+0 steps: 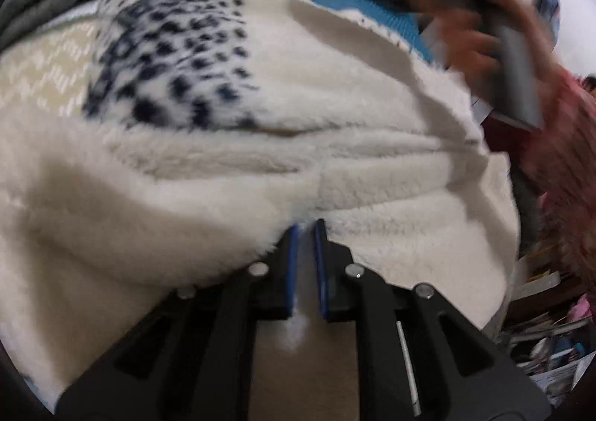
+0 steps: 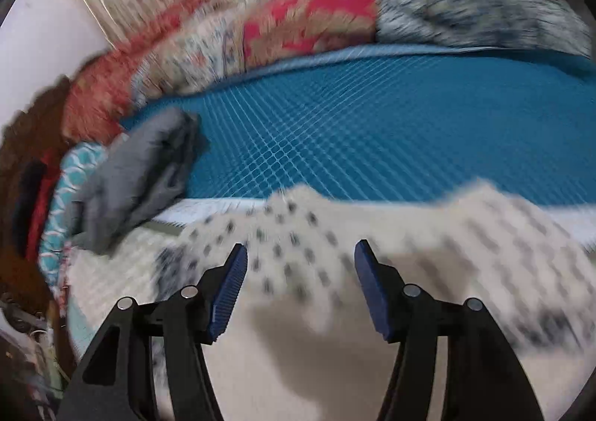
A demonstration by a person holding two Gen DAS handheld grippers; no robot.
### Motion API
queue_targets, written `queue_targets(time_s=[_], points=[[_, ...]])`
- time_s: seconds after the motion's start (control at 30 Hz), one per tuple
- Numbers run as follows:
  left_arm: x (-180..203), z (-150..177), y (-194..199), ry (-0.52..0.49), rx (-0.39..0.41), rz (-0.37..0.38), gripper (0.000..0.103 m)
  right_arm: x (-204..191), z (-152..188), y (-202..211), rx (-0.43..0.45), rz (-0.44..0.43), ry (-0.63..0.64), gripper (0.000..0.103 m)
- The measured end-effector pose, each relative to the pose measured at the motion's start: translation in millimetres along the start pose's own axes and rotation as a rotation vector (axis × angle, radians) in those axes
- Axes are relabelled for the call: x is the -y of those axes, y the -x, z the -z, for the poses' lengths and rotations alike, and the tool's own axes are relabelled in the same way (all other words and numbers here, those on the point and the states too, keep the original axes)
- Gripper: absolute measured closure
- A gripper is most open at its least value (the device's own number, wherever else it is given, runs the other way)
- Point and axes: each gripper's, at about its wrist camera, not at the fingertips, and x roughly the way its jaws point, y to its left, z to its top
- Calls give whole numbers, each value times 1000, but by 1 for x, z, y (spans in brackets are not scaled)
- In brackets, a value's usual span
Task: Fold large clothes
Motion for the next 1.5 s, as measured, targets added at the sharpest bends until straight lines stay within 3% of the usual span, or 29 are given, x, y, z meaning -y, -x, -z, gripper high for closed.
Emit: queue_targets(time_s=[0.07,0.13,0.2,0.27,0.3,0.47,0.57,0.7,0.8,0.9,1.0,1.13,1.2,1.23,1.27,1.37,1.5], points=[[-6,0,1,11,5,28,92,-2,-18,-38,-27,57,-5,40],[-5,3,2,-10,17,18,92,6,-22,-63,-67,42,-43,40],[-5,5,3,-21,23,10,92,11,-15,-70,-91,57,-53,74],[-8,4,3,-11,19,33,92,8,-12,-58,-79,-10,-51,82],[-6,3,-1,-4,19,40,92,0,-10,-43,-53,0,-21,82],[-6,-3,18,62,16,52,92,-34,13,30,74,4,78,83],[-16,5,59,99,80,36,92,-55,43,69,153,15,140,83],[-35,28,119,131,154,18,92,-89,125,120,254,44,236,83],[-48,52,161,167,197,3,92,-110,211,144,305,101,282,83],[-49,76,199,206,241,24,92,-120,281,137,287,152,261,83],[-24,84,218,171,280,62,92,-127,336,113,213,183,257,83],[31,72,215,47,291,140,90,-125,358,90,129,122,192,81],[51,65,191,-6,250,115,75,-123,355,94,132,83,184,74],[57,62,176,-28,229,72,75,-122,355,98,133,72,180,72],[58,60,158,-37,191,-13,75,-120,353,107,136,46,173,69],[41,60,133,-8,144,-107,75,-116,358,138,167,-23,173,60],[16,62,146,68,116,-66,75,-97,369,204,259,-36,154,54]])
